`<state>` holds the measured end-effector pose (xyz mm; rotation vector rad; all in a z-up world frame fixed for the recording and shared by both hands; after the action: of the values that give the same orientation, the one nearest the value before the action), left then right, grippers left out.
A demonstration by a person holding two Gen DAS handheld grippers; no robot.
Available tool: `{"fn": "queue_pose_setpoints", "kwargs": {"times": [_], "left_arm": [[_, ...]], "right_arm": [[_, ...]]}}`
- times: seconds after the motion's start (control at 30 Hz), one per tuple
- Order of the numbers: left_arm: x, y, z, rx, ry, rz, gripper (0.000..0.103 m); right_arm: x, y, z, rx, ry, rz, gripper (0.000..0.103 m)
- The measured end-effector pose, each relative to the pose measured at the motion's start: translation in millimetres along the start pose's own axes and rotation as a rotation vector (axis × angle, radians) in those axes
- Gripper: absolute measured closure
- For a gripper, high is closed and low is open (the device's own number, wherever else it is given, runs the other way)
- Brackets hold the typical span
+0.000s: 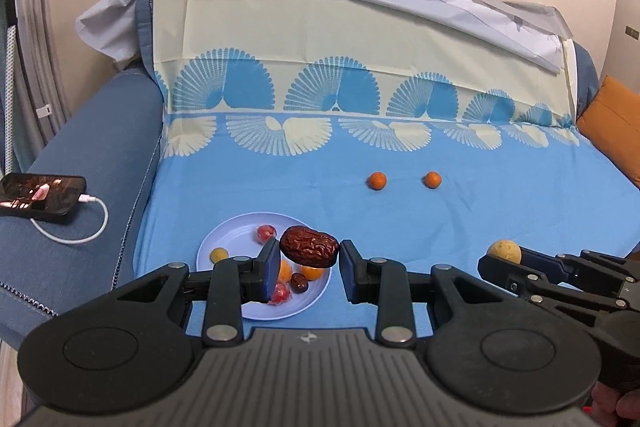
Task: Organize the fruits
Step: 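Carry the red date and yellow fruit in both tools over the plate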
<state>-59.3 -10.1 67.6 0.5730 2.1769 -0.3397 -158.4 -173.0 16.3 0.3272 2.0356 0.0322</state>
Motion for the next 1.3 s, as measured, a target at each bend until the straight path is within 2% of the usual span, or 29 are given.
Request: {"fn": "queue_pose_setpoints", "kwargs": {"times": [0.43, 1.3], "left_arm": [[2.5, 11.8, 4.1, -0.006, 0.018, -0.023, 0.068], [2.8, 48.4, 29.6, -0.058, 0.068, -0.087, 0.068]], "right_arm": [[0.8, 2.8, 5.6, -0.015, 0.021, -0.012, 0.074], [5.0, 7.5, 43.6, -0.028, 0.111, -0.026, 0.074]]}}
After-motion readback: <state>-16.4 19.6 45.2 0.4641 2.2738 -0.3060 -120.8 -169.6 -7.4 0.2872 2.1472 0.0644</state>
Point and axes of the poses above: each gripper's, at about its wrist camera, not at the fingertips, and z roughly the way its jaws point, y to its left, x to its underside, the point moved 1 cm from there along z, roughly the way its jaws point, and after that the axes turned 1 degree about x, right-handed, at the moved point
